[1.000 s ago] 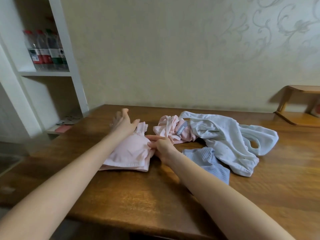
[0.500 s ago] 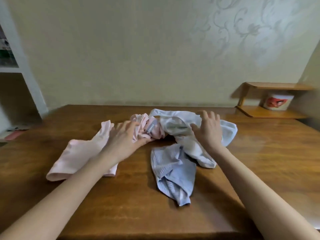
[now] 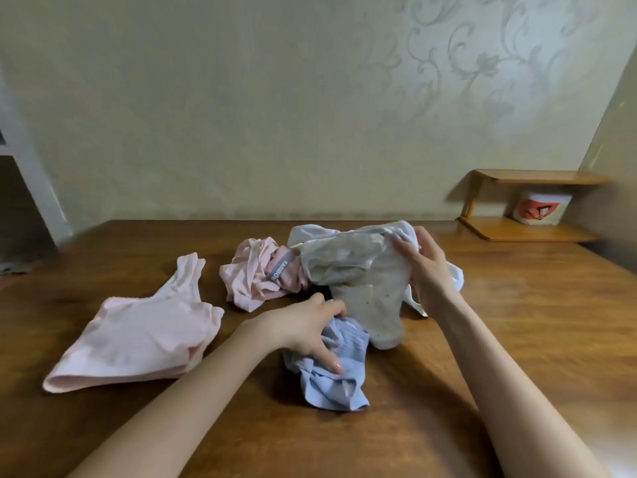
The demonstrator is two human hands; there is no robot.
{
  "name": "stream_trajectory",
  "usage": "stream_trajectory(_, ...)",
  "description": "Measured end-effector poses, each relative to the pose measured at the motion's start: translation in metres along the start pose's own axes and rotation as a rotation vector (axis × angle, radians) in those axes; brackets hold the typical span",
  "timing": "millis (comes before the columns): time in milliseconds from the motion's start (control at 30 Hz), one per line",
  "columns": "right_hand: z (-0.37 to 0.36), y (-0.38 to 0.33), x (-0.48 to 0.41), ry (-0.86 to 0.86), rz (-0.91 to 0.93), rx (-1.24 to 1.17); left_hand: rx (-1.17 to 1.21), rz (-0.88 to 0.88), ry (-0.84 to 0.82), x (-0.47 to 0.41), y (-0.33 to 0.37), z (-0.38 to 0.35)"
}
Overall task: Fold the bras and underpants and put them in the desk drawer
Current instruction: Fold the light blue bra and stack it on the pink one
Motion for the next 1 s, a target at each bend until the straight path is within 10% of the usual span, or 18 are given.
stream_trajectory(133,0.005,-0.021,-0.001,-0.077,0.032,-0.304,0.081,-0.043,0.093,0.008,-0.005,0.027)
stream_trajectory(333,0.014,-0.020,-0.001,0.034,0.067,-0.035,0.129,0.155,0.814,-0.021,-0.045,0.099)
stream_trajectory(467,0.015,-0.013,0.000,0.184,0.150,0.329,-0.099,0.402,0.539,-0.048,-0.062,0.073)
stream_trajectory(600,0.005,-0.030,-0.009,0.094,0.141,0.126,0.031,0.039,0.950,-0.041,-0.033,0.066)
stream_trajectory(733,-0.017,-0.046,-0.022,-0.355,0.107,0.062,0.821,-0.215,0.285,-0.022,0.028,0.075)
stream_trajectory(867,-0.006,-0.029,-0.021,-0.333,0.143,0.423,1.147,-0.105,0.568,-0.029,0.002,0.093)
stream_trajectory(1000,0.001,0.014,-0.010,-0.525,0.108,1.051,1.313,-0.135,0.499,-0.029,-0.027,0.090)
Point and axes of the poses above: each hand's wrist, its own x-axis away from the middle knuckle, its own z-axis out of the back of the hand, y = z × x, the point moved 1 cm from there along -x, towards the middle knuckle, and after that the axes turned 8 degrees about z, right-handed, at the moved point
